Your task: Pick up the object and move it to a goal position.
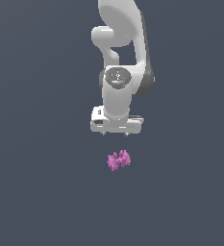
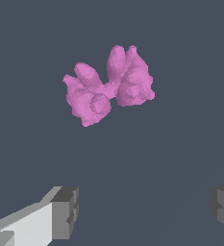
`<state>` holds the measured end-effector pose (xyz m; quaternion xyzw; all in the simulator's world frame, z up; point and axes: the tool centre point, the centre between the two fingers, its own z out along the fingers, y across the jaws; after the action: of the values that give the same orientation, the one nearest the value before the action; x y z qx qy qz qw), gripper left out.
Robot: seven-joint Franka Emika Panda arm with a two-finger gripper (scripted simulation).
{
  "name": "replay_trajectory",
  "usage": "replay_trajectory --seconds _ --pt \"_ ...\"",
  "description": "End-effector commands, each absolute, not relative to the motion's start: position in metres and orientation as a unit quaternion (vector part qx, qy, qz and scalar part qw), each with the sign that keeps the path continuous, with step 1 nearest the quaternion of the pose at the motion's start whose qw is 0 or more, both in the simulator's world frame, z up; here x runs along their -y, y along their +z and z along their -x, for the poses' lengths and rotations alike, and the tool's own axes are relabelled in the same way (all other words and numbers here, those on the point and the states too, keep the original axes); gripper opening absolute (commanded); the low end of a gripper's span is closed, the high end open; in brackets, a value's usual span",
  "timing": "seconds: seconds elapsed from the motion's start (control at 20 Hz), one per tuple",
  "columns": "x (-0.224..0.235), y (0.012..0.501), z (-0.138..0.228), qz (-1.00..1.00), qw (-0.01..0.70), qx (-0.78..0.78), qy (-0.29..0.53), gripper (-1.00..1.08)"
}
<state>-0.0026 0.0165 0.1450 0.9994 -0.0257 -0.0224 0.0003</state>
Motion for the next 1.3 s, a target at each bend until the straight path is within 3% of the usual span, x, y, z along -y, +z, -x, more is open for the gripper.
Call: replay_trajectory --seconds 0.0,1.25 --pt "-0.017 0.144 -0.001 -0.999 0.0 0.049 -0.022 1.0" --pt "-0.024 0.137 -0.05 -0.928 0.001 0.373 -0.011 1.0"
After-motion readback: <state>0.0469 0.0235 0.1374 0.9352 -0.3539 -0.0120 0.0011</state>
